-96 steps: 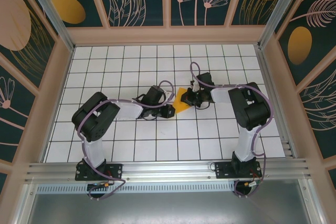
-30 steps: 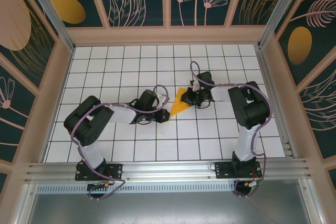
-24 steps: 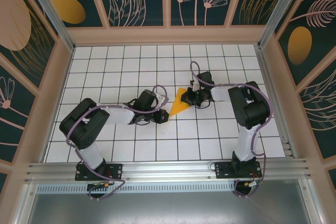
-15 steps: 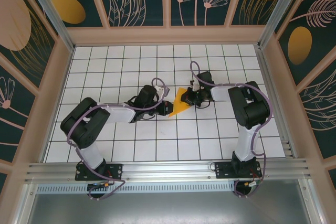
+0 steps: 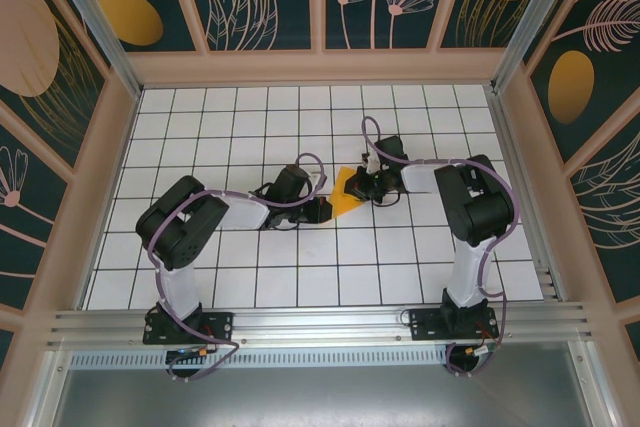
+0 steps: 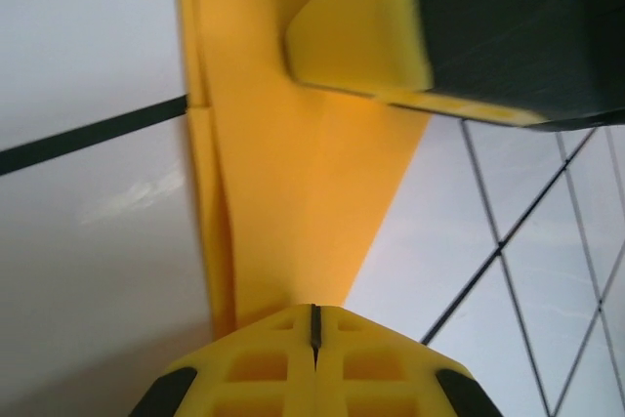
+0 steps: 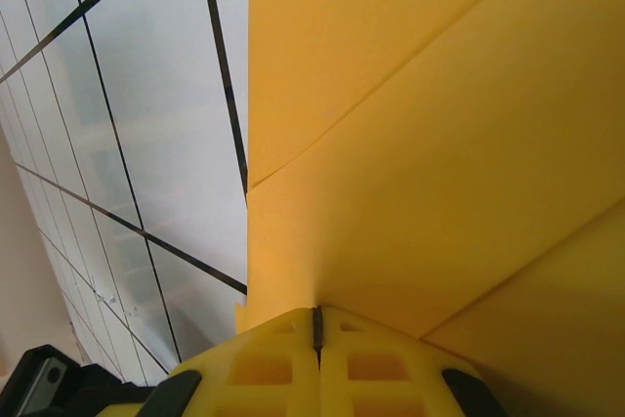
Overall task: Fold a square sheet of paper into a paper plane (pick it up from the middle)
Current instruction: Fourth fold the wing at the center of the table.
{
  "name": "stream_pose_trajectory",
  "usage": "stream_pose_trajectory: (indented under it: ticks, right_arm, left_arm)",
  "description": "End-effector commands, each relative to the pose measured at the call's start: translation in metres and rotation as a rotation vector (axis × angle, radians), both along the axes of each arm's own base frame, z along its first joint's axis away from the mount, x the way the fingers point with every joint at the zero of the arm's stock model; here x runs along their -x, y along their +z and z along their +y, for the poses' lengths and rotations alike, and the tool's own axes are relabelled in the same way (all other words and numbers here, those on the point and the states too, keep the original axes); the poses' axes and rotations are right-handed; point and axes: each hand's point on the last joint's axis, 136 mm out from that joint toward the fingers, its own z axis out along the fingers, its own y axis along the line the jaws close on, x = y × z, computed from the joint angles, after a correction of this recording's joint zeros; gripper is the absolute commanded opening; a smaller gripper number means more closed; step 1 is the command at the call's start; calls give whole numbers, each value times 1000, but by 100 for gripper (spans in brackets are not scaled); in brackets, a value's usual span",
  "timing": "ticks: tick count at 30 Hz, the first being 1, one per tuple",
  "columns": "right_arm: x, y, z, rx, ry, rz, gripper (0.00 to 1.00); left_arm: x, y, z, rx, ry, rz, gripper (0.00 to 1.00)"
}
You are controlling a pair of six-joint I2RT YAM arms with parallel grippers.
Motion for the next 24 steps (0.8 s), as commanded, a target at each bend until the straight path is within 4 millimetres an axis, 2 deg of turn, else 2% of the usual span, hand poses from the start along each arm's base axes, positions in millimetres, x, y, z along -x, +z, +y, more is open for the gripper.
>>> stream_pose_trajectory:
  ticks: [1,4,7,10,12,17,24]
  right_arm:
    - [24,-54,-31,214,-24,111,2]
    - [14,-42,-24,183,-13,78,2]
    - [5,-19,-13,130,0,25,2]
    - [5,13,9,-10,51,-31,3]
    - [11,24,19,-61,73,-40,3]
    - [26,18,29,-42,100,-24,3]
    - [41,5,27,-22,103,15,3]
  left_arm:
    - [4,-18,9,-71,12,28,0]
    - [7,-26,14,-94,19,41,0]
    - [9,-30,18,-110,26,49,0]
    - [9,-31,18,-113,30,51,0]
    - [9,-31,18,-111,30,52,0]
    - [8,-33,17,-112,37,58,0]
    - [8,-34,18,-116,43,63,0]
